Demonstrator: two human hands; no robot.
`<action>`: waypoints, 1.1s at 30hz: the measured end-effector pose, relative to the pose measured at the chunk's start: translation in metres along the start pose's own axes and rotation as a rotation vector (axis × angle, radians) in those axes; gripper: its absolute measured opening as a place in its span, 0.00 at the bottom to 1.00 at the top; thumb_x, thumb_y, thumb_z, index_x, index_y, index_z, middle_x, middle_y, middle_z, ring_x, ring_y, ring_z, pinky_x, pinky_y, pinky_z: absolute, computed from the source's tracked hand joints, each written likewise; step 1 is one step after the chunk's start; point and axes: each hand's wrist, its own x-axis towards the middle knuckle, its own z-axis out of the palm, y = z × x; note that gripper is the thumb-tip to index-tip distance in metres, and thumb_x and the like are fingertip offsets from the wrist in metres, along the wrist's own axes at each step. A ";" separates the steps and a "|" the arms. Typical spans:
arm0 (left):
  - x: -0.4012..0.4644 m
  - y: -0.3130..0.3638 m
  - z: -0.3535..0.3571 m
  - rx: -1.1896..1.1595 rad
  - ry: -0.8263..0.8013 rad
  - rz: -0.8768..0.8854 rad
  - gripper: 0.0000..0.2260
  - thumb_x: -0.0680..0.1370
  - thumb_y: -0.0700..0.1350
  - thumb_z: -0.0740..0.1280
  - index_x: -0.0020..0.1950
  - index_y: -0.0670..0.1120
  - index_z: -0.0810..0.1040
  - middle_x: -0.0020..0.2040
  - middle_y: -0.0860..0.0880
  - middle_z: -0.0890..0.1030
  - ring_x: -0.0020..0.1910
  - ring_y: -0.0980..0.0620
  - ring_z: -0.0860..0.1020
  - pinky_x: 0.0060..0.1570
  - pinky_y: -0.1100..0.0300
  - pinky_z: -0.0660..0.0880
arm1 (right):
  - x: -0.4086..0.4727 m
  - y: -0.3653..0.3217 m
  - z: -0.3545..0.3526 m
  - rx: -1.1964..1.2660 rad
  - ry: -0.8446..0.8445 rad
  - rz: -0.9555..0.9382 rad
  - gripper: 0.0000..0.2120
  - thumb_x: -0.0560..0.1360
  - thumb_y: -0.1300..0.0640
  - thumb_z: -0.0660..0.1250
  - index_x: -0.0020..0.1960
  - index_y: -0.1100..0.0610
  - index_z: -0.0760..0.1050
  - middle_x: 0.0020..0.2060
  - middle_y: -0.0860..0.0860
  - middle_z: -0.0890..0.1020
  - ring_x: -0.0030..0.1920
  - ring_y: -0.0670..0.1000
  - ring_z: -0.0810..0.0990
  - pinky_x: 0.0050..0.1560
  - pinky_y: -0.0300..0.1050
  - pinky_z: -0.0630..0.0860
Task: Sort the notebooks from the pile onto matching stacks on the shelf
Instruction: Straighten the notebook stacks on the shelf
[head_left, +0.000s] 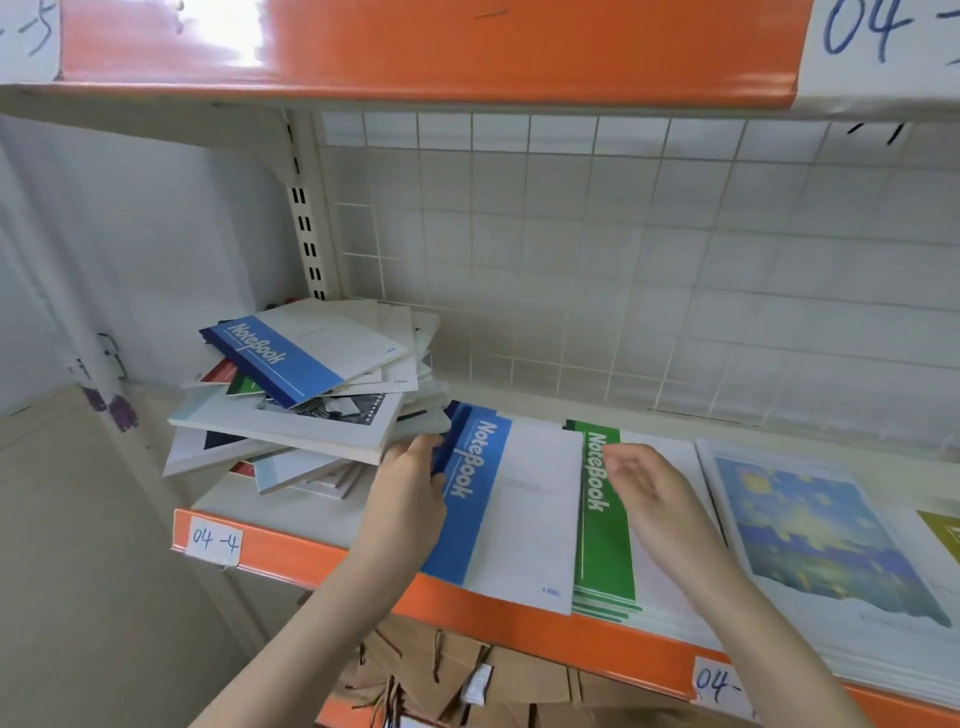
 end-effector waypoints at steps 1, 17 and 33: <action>-0.001 -0.001 -0.002 0.032 0.014 0.003 0.17 0.79 0.36 0.62 0.68 0.40 0.71 0.61 0.41 0.76 0.59 0.44 0.74 0.54 0.57 0.70 | 0.000 0.000 0.002 -0.107 -0.027 -0.042 0.16 0.80 0.52 0.58 0.67 0.52 0.69 0.60 0.43 0.74 0.61 0.42 0.71 0.58 0.31 0.66; -0.020 -0.011 -0.003 0.101 0.004 0.017 0.17 0.81 0.47 0.59 0.69 0.42 0.70 0.62 0.42 0.75 0.62 0.44 0.71 0.59 0.55 0.69 | -0.022 -0.035 0.037 -0.735 -0.555 -0.397 0.35 0.74 0.37 0.62 0.76 0.45 0.53 0.77 0.47 0.48 0.75 0.45 0.44 0.73 0.43 0.50; -0.022 -0.014 -0.014 0.196 -0.049 0.165 0.21 0.81 0.53 0.59 0.72 0.47 0.64 0.63 0.46 0.73 0.61 0.47 0.71 0.53 0.60 0.67 | 0.014 -0.045 0.043 -0.427 -0.413 -0.365 0.20 0.79 0.46 0.58 0.70 0.51 0.67 0.67 0.45 0.70 0.67 0.43 0.67 0.66 0.37 0.62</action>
